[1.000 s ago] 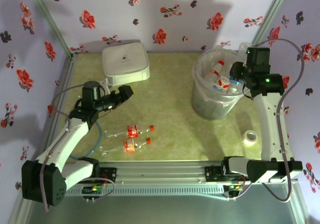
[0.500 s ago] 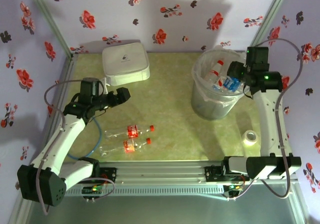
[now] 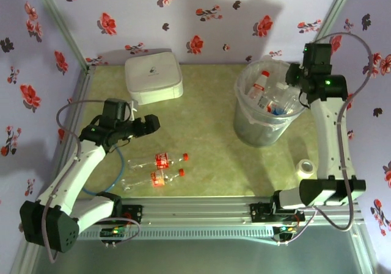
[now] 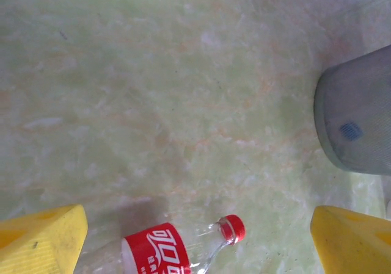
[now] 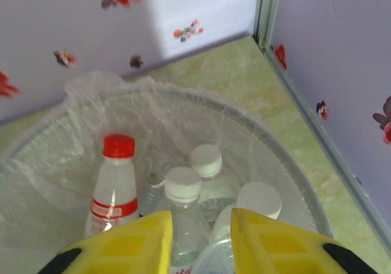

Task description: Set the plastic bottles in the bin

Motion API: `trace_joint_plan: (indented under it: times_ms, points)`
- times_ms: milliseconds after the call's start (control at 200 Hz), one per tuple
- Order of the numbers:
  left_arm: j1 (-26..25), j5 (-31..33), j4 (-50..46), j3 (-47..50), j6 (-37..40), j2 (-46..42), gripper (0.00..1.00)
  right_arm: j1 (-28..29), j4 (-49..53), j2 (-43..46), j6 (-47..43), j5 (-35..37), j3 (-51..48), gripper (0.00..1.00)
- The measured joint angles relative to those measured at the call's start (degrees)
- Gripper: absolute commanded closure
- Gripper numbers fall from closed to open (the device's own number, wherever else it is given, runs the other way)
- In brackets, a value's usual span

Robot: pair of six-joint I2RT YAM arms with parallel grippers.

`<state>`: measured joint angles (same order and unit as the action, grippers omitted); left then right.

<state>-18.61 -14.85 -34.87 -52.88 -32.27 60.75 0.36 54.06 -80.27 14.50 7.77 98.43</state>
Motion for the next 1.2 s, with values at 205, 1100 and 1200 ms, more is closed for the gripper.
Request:
trace_joint_plan:
  times_ms: [205, 1100, 1200]
  points:
    - [-0.76, 1.01, -1.14, 0.02, 0.13, -0.42, 0.08, 0.00, -0.20, 0.11, 0.70, -1.90, -8.11, 0.80]
    - [-26.01, 13.73, -33.83, -11.13, 1.90, 6.62, 0.09, -0.07, -7.28, 11.17, 4.68, -18.86, -9.57, 0.31]
    - [-31.58, 13.31, -36.41, -11.13, 0.04, 7.37, 0.10, -0.07, -7.65, 11.17, 5.07, -20.81, -10.71, 0.31]
